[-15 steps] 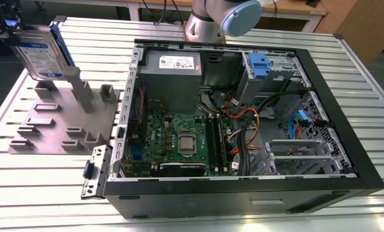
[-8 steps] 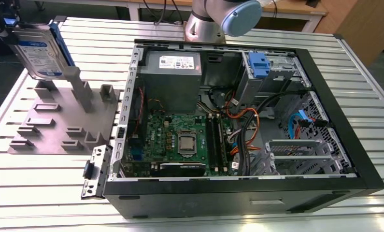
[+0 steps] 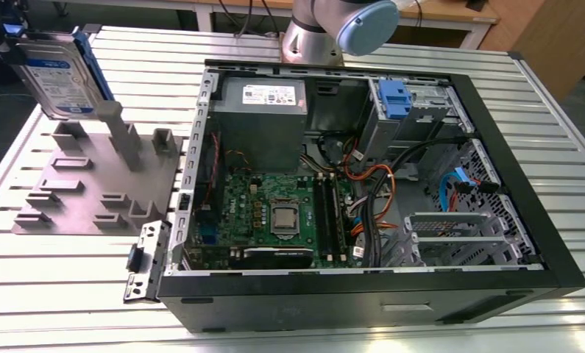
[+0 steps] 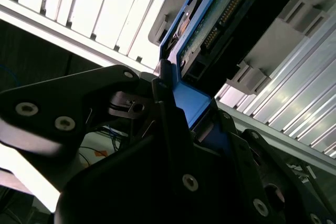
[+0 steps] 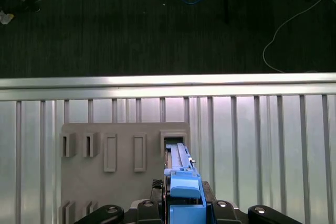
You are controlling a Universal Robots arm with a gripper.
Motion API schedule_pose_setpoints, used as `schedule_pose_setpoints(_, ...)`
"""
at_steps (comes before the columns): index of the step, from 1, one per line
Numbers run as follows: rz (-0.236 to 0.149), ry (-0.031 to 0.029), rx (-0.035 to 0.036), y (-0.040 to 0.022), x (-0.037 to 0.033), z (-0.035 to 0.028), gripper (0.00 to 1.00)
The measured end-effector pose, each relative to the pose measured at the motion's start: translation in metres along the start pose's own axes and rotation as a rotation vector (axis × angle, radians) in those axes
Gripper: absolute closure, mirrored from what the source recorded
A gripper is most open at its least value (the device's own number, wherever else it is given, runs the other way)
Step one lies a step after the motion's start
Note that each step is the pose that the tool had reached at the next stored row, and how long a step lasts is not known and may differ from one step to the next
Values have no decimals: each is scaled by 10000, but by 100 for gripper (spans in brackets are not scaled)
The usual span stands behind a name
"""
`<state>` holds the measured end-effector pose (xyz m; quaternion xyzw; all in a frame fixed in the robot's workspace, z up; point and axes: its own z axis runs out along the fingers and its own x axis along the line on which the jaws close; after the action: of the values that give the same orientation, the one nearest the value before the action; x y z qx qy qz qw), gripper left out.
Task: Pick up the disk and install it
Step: 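Pick up the disk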
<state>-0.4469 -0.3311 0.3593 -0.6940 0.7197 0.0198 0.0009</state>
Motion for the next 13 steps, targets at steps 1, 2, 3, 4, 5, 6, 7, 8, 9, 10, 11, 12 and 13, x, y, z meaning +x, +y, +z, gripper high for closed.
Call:
schedule_pose_setpoints(1,0,1,-1,0,0,-4,64)
schedule_pose_setpoints(2,0,0,0,0,0,-8,64)
schedule_pose_setpoints(3,0,1,-1,0,0,-11,64)
schedule_pose_setpoints(4,0,1,-1,0,0,-14,64)
schedule_pose_setpoints(5,0,1,-1,0,0,-16,64)
schedule_pose_setpoints(6,0,1,-1,0,-1,-19,64)
schedule_pose_setpoints(7,0,1,-1,1,-1,-22,64)
schedule_pose_setpoints(8,0,1,-1,1,-1,-24,64)
schedule_pose_setpoints(9,0,0,0,1,-1,-26,64)
schedule_pose_setpoints(10,0,0,-1,1,-1,-29,64)
schedule_pose_setpoints(11,0,0,0,1,-1,-31,64)
schedule_pose_setpoints(12,0,0,-1,1,-1,-34,64)
schedule_pose_setpoints(13,0,1,-1,1,-1,-37,64)
